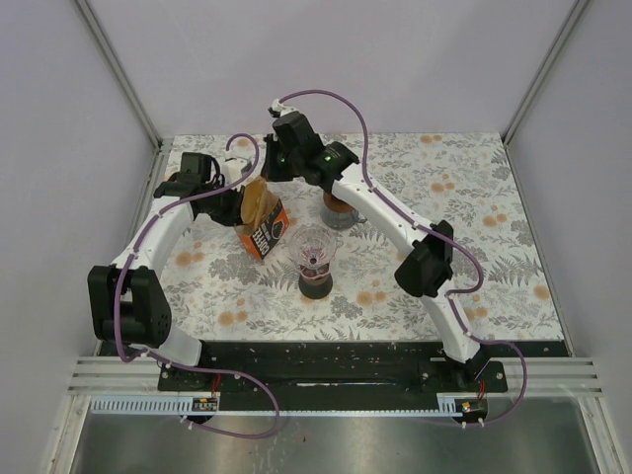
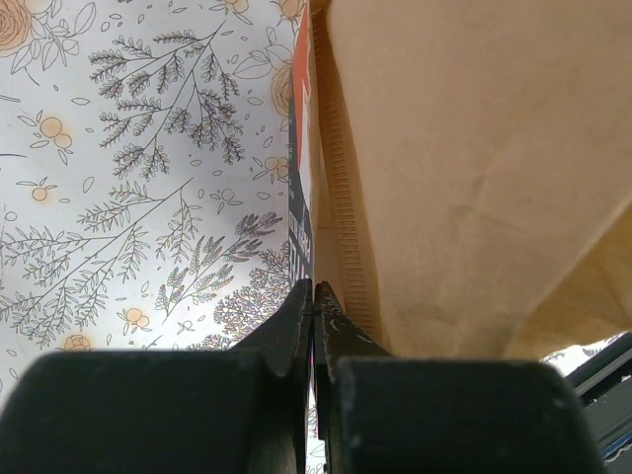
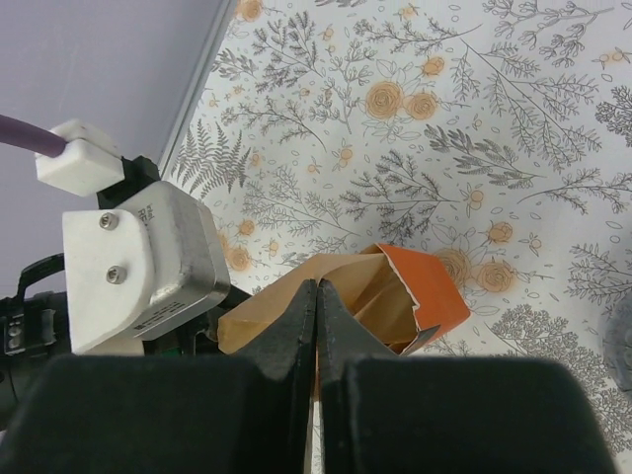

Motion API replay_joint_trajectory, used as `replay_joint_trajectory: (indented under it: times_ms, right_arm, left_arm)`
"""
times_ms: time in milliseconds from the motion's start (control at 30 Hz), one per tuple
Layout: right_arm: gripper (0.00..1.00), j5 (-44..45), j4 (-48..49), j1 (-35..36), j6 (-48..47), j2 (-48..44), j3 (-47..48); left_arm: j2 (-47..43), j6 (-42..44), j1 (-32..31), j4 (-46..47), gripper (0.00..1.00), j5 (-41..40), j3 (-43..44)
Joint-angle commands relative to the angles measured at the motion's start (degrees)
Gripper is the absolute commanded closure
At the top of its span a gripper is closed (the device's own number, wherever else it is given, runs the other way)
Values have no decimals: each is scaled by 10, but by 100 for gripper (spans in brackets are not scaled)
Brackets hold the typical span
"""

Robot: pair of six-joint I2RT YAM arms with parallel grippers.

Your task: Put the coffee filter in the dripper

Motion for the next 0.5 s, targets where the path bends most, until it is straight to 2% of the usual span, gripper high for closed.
replay_joint_trajectory:
  times_ms: [0,200,467]
  right_arm:
    - [100,19,48,9,7,-51,-23]
    - [100,121,47,38,12,-43,-75]
    - [100,128,95,42,21,-65,-100]
  left_arm:
    - [-6,9,2,14,100,15,6]
    - [-13,-3,-1,22,100,5,7]
    - [1,24,-4,29,100,-13,-12]
